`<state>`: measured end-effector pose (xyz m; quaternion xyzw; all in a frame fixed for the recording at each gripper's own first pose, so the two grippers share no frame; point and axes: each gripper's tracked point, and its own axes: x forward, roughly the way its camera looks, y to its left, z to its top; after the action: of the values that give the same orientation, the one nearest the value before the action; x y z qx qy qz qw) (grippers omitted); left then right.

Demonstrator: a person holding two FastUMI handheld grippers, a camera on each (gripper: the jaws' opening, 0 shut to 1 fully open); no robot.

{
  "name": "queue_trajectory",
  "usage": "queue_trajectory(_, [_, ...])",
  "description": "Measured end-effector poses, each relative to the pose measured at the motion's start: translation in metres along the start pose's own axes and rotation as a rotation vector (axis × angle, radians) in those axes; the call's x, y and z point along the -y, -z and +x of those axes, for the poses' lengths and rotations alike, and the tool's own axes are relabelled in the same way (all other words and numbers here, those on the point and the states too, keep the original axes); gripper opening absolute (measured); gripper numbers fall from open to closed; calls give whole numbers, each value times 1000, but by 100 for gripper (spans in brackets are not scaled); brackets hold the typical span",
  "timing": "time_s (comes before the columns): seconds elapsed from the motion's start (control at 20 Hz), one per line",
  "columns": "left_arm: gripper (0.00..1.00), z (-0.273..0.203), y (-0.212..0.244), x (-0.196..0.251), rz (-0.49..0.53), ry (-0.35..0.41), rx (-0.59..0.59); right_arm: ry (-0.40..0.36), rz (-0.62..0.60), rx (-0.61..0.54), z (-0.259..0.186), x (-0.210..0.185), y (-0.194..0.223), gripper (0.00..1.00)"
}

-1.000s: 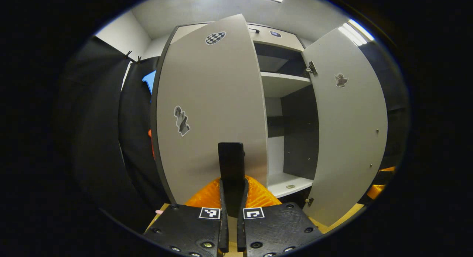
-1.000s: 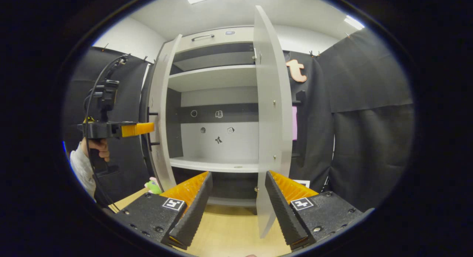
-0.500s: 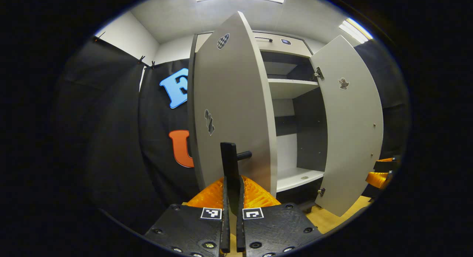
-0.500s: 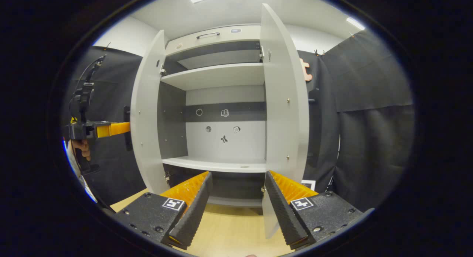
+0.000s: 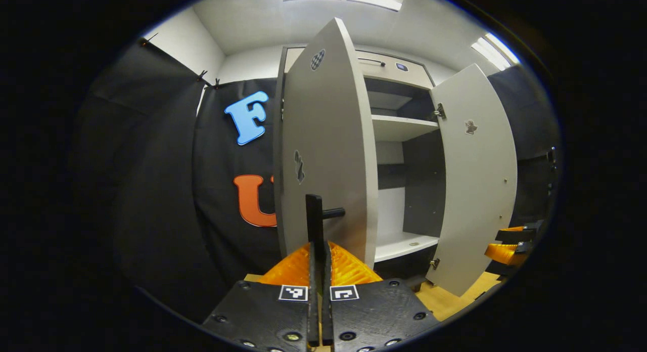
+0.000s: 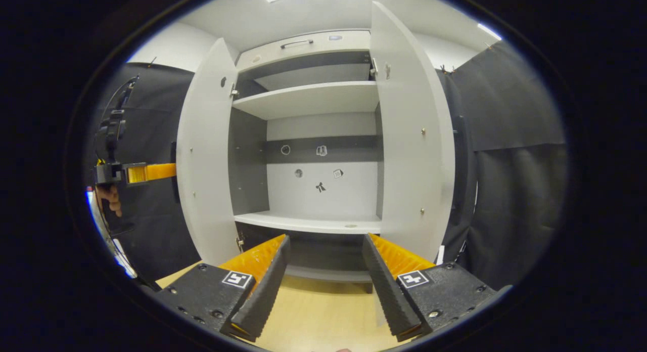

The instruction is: Open the right door of the double-door shoe cabinet with the right hand, and open the left door with the left hand.

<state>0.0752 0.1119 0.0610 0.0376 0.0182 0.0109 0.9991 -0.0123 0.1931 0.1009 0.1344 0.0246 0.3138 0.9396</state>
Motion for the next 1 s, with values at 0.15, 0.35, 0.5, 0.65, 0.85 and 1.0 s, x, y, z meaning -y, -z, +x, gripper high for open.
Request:
queue_trajectory(0.15, [1,0,3,-34,85,-110,0,-2,3,3,0,0,0,90])
queue_trajectory(0.35, [0,-6,5,-85,53,-190,-7,9,-1,-11,2,4,3,90])
queue_trajectory(0.5, [0,-3,7,-85,-43,-109,6,25,-6,-35,4,11,10,90])
queue_trajectory(0.65, [0,-4,8,-85,16,-95,19,32,1,-47,6,9,13,90])
queue_trajectory(0.85, [0,-49,25,-76,68,-138,-18,43,-8,-40,4,8,11,90])
queue_trajectory(1.0, [0,-66,25,-16,-1,-50,21,49,-14,-30,5,7,9,90])
